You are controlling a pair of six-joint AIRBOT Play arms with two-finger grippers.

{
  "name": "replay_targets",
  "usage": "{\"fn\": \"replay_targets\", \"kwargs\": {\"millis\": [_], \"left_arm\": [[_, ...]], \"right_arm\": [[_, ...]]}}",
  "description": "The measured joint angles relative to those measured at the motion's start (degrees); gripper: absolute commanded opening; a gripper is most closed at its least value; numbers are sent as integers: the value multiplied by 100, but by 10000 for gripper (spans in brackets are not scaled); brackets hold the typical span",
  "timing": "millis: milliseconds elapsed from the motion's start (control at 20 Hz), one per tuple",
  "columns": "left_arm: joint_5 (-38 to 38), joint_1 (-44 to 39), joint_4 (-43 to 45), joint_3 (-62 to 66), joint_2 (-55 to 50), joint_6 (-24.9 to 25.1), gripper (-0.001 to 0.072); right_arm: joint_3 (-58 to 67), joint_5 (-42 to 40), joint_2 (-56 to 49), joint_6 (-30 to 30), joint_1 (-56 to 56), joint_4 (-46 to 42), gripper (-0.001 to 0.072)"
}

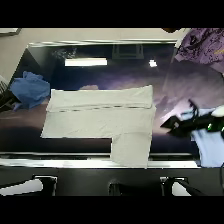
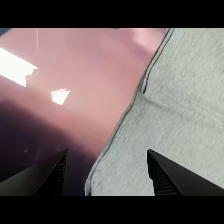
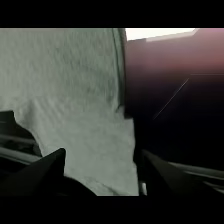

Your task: Fold the clothes and pants, and hang the long-sleeved shirts on hangers.

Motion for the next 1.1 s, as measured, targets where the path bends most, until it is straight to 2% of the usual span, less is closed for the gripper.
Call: {"fn": "replay_targets", "kwargs": {"millis": [150, 300, 650, 750, 850, 950, 1000, 1050, 1100], "left_arm": [[87, 66, -20, -334, 168, -13, 577], [131, 74, -26, -459, 229, -20, 577], [151, 52, -33, -529, 260, -31, 577], [153, 26, -39, -533, 260, -76, 577], [153, 0, -44, -533, 260, -157, 577], [155, -13, -52, -533, 260, -280, 577], [155, -15, -50, -533, 260, -317, 577], [155, -17, -52, -535, 260, -356, 577], [157, -17, -52, -544, 260, -372, 577]], "right_arm": [[-1298, -348, 299, -433, -57, 428, 534], [-2033, -664, 413, -778, -79, 629, 534], [-2479, -1010, 435, -1108, -85, 780, 517], [-2527, -1032, 339, -1180, -85, 848, 442], [-2551, -1064, 197, -1292, -33, 944, 433], [-2559, -1121, 55, -1366, 190, 1047, 384], [-2566, -1172, 0, -1370, 356, 1071, 330], [-2568, -1252, -46, -1388, 551, 1086, 195], [-2573, -1388, -79, -1388, 737, 1075, 30]]}}
